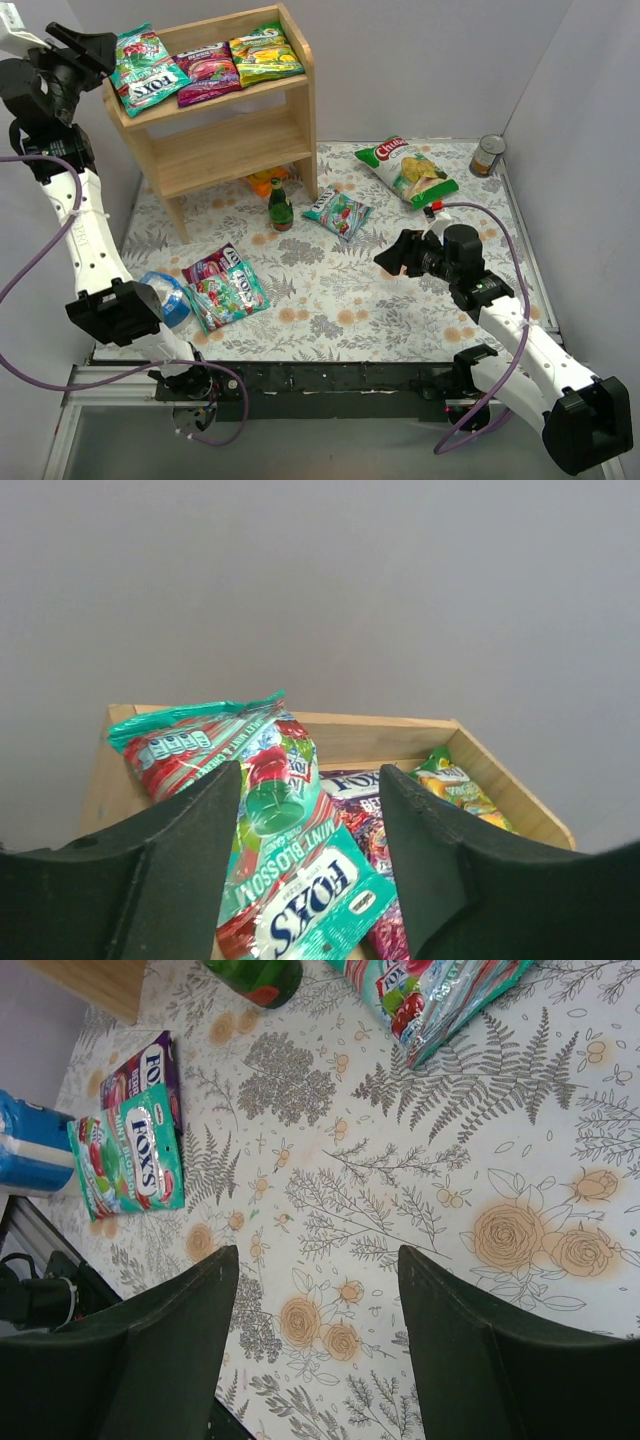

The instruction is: Place and organize the candy bags onto the shelf

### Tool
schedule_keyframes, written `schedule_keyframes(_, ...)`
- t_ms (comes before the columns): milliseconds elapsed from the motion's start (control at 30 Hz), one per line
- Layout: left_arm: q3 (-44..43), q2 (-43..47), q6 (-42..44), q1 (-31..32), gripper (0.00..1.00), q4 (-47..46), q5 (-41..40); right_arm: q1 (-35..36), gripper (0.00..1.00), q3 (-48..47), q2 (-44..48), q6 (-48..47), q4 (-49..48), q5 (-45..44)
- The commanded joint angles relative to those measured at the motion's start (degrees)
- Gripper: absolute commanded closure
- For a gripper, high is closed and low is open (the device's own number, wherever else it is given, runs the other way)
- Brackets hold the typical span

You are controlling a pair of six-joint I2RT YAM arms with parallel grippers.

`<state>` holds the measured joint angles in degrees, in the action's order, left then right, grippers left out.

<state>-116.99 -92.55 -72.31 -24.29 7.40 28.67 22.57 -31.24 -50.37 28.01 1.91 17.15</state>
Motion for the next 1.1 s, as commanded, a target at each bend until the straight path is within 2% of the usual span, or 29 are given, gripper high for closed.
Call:
schedule_keyframes(0,0.3,0.1,-3.4,5.9,0.48,-2.0,-7.5,0.1,0.28,1.5,-0.1,0.9,-3.9,1.4)
schedule_keyframes(200,-1.1,0.6,0.6,13.2,0.63,2.4,-26.7,0.1,0.28,3.5,0.5,1.0,-4.3,1.3)
schedule_keyframes(267,-2.3,0.0,1.1,15.5,0.65,4.1,-33.1,0.1,0.28,3.8,0.8,0.9,-4.4,1.2)
schedule_keyframes(467,-4.6,-2.5,3.1,22.3,0.70,4.7,-44.6,0.1,0.28,4.9,0.3,1.0,-5.2,1.0)
schedule_keyframes(600,-7.8,-5.5,4.0,27.3,0.74,4.6,-56.1,0.1,0.29,5.0,-0.4,1.1,-5.3,1.2)
schedule_keyframes(800,-11.5,-10.3,6.2,29.5,0.76,5.4,-68.5,0.1,0.30,6.0,-0.4,1.5,-5.8,1.7)
schedule_keyframes(1067,-15.5,-15.5,14.1,31.1,0.78,3.4,-76.2,0.1,0.30,5.8,-2.2,1.8,-6.2,2.8)
